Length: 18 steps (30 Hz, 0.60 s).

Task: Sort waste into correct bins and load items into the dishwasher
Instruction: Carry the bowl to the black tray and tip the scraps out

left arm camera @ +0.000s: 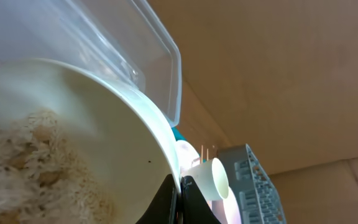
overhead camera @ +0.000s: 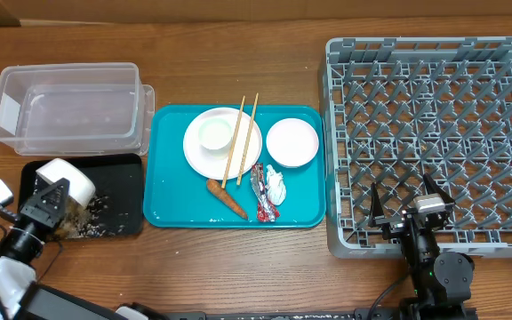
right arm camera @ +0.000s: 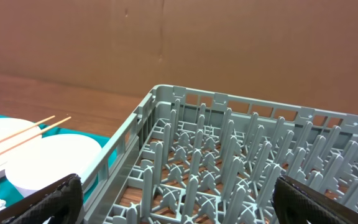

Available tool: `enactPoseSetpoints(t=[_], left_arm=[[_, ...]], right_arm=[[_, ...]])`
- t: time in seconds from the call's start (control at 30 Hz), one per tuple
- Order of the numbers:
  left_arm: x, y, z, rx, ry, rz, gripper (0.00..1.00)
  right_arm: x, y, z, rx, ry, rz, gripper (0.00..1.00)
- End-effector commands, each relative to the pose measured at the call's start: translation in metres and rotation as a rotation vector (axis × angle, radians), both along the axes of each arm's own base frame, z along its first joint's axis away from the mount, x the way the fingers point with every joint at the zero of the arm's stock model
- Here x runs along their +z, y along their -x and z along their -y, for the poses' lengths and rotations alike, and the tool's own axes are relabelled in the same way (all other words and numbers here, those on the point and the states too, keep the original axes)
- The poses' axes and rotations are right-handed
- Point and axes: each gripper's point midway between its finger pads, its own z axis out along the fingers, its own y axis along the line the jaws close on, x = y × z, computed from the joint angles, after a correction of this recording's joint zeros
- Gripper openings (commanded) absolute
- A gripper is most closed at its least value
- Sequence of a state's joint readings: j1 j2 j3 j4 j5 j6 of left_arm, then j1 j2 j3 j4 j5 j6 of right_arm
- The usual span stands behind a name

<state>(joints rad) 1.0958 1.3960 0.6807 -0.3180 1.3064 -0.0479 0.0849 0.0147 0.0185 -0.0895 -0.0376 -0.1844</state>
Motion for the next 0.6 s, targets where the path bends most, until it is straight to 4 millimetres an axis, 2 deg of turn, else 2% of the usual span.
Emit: enactPoseSetpoints(t=[0.0,0.07,0.3,0.37,0.43,0.5,0.57], left_arm=[[0.020,0.001,0.013,-0.136,0.111,0.211,0.04],[0.015,0.000,0.010,-0.125,0.183,0.176,0.04],[0.009,-0.001,0.008,-0.123,0.205,0.167,0.04],[0.009,-0.002,0.010,-0.117,0.296,0.128,0.04],[0.009,-0.002,0.011,-0.122,0.289,0.129,0.04],[0.008,-0.002,0.014,-0.114,0.369,0.093,0.04],[0.009,-0.003,0.012,-0.126,0.310,0.120,0.04]], right_arm=[[-0.001,0.000,0.000,0.001,0.002,0.006,1.00],[-0.001,0.000,0.000,0.001,0.002,0.006,1.00],[-0.001,0.000,0.000,0.001,0.002,0.006,1.00],[-0.001,0.000,0.000,0.001,0.002,0.006,1.00],[-0.001,0.000,0.000,0.001,0.002,0.007,1.00],[-0.001,0.000,0.000,0.001,0.002,0.006,1.00],[-0.001,0.000,0.000,0.001,0.002,0.007,1.00]])
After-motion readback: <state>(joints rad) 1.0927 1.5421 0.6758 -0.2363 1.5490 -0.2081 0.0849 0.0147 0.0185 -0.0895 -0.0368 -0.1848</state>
